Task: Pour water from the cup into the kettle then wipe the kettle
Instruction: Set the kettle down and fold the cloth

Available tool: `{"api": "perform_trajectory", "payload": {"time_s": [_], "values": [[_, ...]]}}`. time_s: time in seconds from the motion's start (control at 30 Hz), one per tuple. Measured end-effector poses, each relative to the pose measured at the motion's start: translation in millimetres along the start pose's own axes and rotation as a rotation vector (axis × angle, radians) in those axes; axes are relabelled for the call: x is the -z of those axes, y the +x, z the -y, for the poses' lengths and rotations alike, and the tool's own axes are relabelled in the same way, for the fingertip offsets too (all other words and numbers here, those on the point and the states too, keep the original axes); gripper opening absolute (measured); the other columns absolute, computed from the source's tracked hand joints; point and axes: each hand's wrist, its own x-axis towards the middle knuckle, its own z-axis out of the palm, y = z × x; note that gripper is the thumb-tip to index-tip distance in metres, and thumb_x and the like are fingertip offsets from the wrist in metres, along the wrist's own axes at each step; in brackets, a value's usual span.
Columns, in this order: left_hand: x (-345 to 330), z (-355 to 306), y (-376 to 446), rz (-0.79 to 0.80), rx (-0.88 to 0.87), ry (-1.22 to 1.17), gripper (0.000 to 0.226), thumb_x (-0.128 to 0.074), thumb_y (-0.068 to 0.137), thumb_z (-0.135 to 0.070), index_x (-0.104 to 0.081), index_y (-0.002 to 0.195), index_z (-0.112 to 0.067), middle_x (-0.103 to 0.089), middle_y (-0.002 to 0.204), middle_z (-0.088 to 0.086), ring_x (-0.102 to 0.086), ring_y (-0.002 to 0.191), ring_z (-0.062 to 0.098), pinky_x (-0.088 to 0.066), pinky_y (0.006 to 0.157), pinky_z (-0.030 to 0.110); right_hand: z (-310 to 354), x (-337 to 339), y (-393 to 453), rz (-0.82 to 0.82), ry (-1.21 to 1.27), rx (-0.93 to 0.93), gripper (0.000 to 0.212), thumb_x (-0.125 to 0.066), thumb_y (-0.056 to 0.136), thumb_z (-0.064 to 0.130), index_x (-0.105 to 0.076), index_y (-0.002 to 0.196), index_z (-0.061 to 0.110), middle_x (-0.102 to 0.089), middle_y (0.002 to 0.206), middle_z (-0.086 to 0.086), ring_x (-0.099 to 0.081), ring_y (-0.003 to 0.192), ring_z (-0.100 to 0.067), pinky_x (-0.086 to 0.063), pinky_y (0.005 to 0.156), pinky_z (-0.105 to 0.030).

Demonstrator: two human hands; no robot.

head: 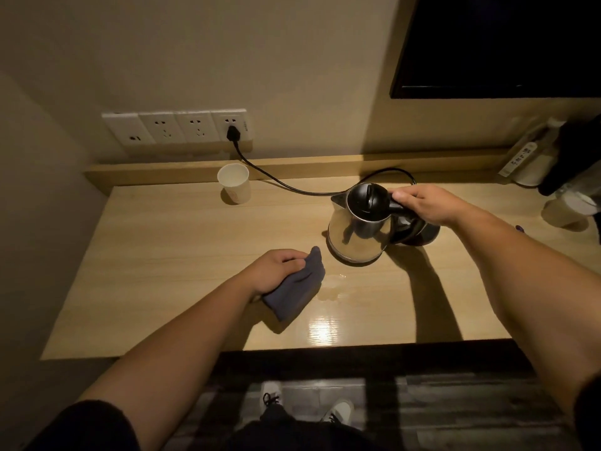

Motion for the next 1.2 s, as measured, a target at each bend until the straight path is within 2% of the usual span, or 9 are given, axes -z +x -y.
{"api": "perform_trajectory", "payload": {"time_s": [0.13,0.23,0.3,0.43,0.7,0.77,0.93,1.13,1.2], "values": [[-7,-5,-13,0.024,0.040,-0.103,0.025,-0.050,0.100,-0.022,-0.066,0.117,-0.014,-0.070,0.110,0.005,-0.065,0.101,0.020,-0.052,0.087,0.030,13,7,-3,-0.133,-0.357,0.007,0.045,-0.042,0.102,0.048,-0.056,0.139,0.027,-0.054,0.130,-0.008,-0.045,0.125,-0.031,-0.039,0.099,-0.044],[-10,-8,-22,0.037,0.043,-0.128,0.025,-0.050,0.100,-0.021,-0.065,0.116,-0.010,-0.069,0.106,0.005,-0.064,0.092,0.014,-0.051,0.080,0.025,59,-14,-25,-0.280,-0.421,0.261,0.050,-0.053,0.096,0.047,-0.054,0.141,0.023,-0.049,0.142,-0.006,-0.040,0.132,-0.028,-0.035,0.110,-0.049],[-9,-8,-27,0.042,0.035,-0.118,0.023,-0.051,0.099,-0.022,-0.065,0.112,-0.010,-0.068,0.101,0.004,-0.062,0.089,0.013,-0.050,0.079,0.026,93,-42,-44,-0.083,-0.413,0.461,0.055,-0.060,0.093,0.045,-0.052,0.142,0.022,-0.049,0.146,-0.004,-0.039,0.135,-0.024,-0.031,0.113,-0.044],[0,-10,-38,0.049,0.013,-0.095,0.021,-0.053,0.099,-0.025,-0.065,0.108,-0.010,-0.066,0.098,0.006,-0.059,0.089,0.016,-0.047,0.083,0.033,120,-96,-63,0.268,-0.328,0.406,0.067,-0.065,0.093,0.041,-0.038,0.151,0.022,-0.044,0.153,-0.001,-0.040,0.138,-0.018,-0.031,0.108,-0.029],[38,-14,-79,0.157,0.022,-0.060,0.031,-0.044,0.101,-0.035,-0.064,0.099,-0.011,-0.065,0.089,0.003,-0.058,0.079,0.013,-0.047,0.074,0.027,157,-127,-61,0.268,-0.101,0.366,0.018,-0.072,0.088,0.035,-0.066,0.095,0.020,-0.065,0.088,0.005,-0.059,0.082,-0.011,-0.046,0.067,-0.026],[50,-13,-91,0.183,0.012,-0.035,0.030,-0.045,0.100,-0.039,-0.064,0.097,-0.016,-0.066,0.090,0.001,-0.060,0.080,0.012,-0.046,0.075,0.026,170,-133,-61,0.247,-0.088,0.338,0.018,-0.071,0.088,0.034,-0.066,0.093,0.018,-0.065,0.087,0.001,-0.060,0.082,-0.013,-0.048,0.068,-0.028],[83,10,-108,0.110,-0.151,0.586,0.025,-0.062,0.092,-0.033,-0.061,0.111,-0.018,-0.064,0.101,0.002,-0.059,0.091,0.021,-0.047,0.082,0.035,200,-155,-60,0.217,-0.054,0.239,0.014,-0.068,0.090,0.034,-0.064,0.090,0.021,-0.065,0.089,-0.001,-0.062,0.082,-0.016,-0.053,0.068,-0.029],[132,25,-119,0.218,-0.262,0.725,0.015,-0.051,0.097,-0.022,-0.063,0.094,-0.014,-0.061,0.091,0.008,-0.055,0.082,0.026,-0.044,0.078,0.040,231,-184,-55,0.240,-0.208,0.250,0.011,-0.068,0.092,0.026,-0.058,0.096,0.021,-0.059,0.089,0.006,-0.055,0.082,-0.015,-0.041,0.065,-0.025],[142,29,-116,0.210,-0.249,0.785,0.015,-0.051,0.098,-0.024,-0.063,0.105,-0.021,-0.062,0.097,0.002,-0.056,0.087,0.021,-0.045,0.081,0.038,236,-192,-53,0.215,-0.291,0.267,0.013,-0.067,0.092,0.025,-0.054,0.097,0.023,-0.057,0.089,0.006,-0.055,0.084,-0.018,-0.037,0.063,-0.023]]}}
